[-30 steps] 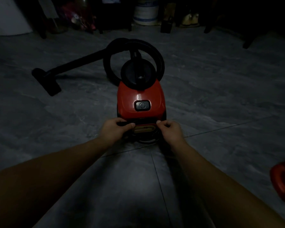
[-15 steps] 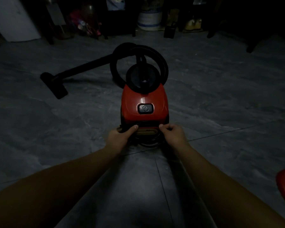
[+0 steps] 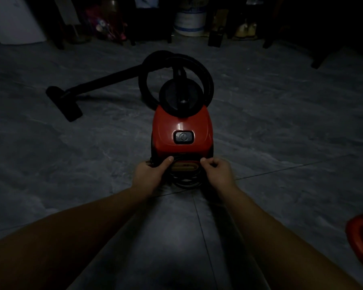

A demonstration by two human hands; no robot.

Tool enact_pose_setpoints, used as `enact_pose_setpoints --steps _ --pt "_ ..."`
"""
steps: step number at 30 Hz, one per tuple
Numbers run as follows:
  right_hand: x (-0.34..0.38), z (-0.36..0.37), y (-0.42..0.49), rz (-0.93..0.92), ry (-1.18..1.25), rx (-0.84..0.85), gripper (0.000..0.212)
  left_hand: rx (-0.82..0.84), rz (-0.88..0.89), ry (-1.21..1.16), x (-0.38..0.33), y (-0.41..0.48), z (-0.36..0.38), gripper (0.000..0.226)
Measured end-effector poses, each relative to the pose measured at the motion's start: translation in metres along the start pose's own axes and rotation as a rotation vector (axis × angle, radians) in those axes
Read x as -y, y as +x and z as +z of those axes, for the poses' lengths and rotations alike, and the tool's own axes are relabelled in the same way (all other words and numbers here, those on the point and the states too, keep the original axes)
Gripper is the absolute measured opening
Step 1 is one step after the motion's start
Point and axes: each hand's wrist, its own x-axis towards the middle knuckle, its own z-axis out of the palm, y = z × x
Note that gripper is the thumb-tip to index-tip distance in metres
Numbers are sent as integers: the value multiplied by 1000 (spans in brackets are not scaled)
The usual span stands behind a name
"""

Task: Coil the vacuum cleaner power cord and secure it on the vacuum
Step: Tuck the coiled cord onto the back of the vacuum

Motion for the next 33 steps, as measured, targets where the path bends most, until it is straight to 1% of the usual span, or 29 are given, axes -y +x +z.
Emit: enact_pose_setpoints --steps 3,7,10,12,14,16,18,20,23,25,27,31,33 --pt "1 0 -1 4 -9 5 22 19 10 -1 1 3 -2 23" --pt "2 0 0 -6 -22 3 21 64 6 16 1 8 -3 27" --pt "1 0 0 3 -30 19 24 67 -5 30 1 10 -6 33" --pt "0 1 1 10 -34 14 24 47 11 61 -2 9 -8 29" --pt "1 2 2 11 -29 8 24 -10 86 148 -4 7 -12 29" --pt "2 3 2 6 -40 0 24 -49 214 264 -4 6 -17 34" --pt "3 3 2 6 -47 2 24 -58 329 353 -3 6 -20 32" --pt "3 3 1 1 -45 -6 25 -34 394 417 -4 6 -21 27" --pt "2 3 2 -9 -66 -6 23 51 446 497 -8 6 -19 19" --pt "3 3 2 -4 -77 -9 23 99 451 509 -9 5 -15 18" --pt "4 3 4 -6 -93 -12 23 112 419 477 -10 2 -10 19" --pt "3 4 5 -1 -108 -17 24 90 398 454 -14 -2 -5 22" --pt "2 4 6 1 -101 -15 25 65 397 447 -14 -1 -4 19"
